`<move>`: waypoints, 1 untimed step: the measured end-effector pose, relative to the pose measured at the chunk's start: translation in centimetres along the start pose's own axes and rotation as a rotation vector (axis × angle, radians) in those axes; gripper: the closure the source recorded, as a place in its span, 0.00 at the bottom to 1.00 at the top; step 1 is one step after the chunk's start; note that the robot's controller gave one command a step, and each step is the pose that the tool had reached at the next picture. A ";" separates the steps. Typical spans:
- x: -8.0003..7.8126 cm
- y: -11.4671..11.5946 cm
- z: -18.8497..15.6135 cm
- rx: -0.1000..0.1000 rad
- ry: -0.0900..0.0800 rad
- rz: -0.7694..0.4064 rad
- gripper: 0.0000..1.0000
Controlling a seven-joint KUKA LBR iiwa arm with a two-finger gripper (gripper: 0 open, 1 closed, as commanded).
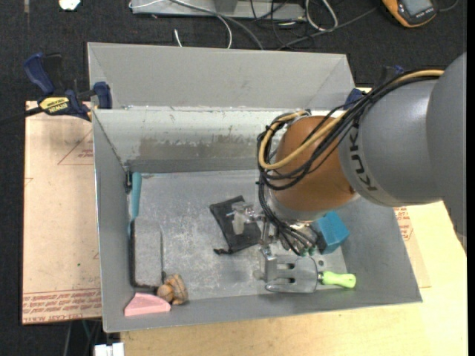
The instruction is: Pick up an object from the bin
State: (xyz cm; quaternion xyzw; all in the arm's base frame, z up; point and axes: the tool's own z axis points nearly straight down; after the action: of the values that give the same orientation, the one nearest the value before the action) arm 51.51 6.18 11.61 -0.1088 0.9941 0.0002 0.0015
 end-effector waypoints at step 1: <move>1.2 -0.9 3.9 0.003 -0.003 -0.143 0.00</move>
Offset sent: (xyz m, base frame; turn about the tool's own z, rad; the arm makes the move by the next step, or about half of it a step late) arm 0.0061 -0.0251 -0.0461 -0.0512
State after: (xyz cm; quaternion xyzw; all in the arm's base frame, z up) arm 50.58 5.03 7.70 -0.1795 0.9838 -0.0011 0.0032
